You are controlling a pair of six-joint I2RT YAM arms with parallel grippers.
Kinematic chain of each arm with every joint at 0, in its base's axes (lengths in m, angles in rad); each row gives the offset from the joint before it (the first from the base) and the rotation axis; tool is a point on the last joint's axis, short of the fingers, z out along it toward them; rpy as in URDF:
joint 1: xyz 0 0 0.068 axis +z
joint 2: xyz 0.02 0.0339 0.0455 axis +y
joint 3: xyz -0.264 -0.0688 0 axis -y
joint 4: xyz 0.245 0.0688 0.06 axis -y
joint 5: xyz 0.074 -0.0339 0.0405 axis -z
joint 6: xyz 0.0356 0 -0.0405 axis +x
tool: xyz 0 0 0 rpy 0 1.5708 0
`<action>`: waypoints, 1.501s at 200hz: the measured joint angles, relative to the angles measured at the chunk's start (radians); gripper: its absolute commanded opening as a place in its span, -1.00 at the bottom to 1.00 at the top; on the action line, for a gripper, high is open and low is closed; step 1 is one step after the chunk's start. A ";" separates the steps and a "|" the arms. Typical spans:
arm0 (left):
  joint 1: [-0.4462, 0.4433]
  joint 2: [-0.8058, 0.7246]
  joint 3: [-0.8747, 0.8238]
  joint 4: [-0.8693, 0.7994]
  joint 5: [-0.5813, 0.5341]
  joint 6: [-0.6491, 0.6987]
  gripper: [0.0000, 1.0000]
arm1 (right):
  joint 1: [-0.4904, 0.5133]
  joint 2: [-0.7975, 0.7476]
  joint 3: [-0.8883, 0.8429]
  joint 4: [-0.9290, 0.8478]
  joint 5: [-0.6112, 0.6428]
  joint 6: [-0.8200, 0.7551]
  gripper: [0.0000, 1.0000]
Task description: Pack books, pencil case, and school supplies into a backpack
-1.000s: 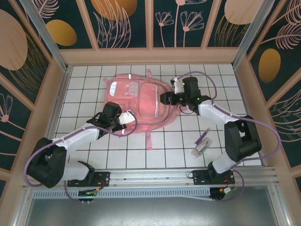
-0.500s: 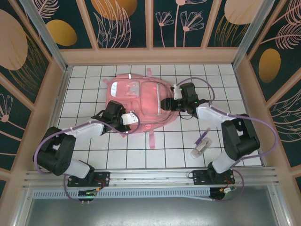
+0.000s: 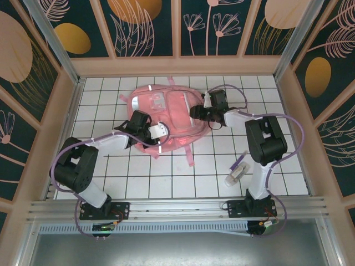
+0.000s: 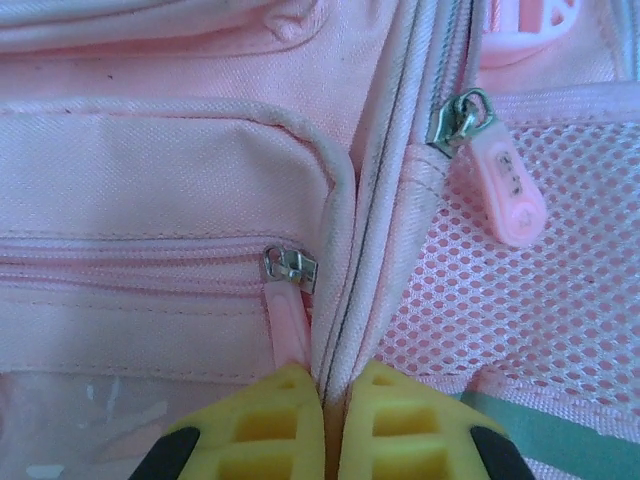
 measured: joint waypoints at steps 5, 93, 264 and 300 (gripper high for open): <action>0.000 0.000 0.003 -0.002 0.005 -0.024 -1.00 | 0.001 -0.003 0.004 -0.002 0.019 0.003 0.18; -0.001 0.040 0.162 -0.148 0.190 -0.326 -1.00 | 0.140 -0.447 -0.199 -0.152 0.020 -0.029 -0.06; -0.003 0.031 0.164 -0.145 0.203 -0.329 -1.00 | 0.275 -0.218 -0.074 -0.332 0.121 -0.015 -1.00; -0.003 -0.002 0.161 -0.151 0.161 -0.236 -1.00 | 0.100 -0.279 -0.109 -0.395 0.112 -0.026 -1.00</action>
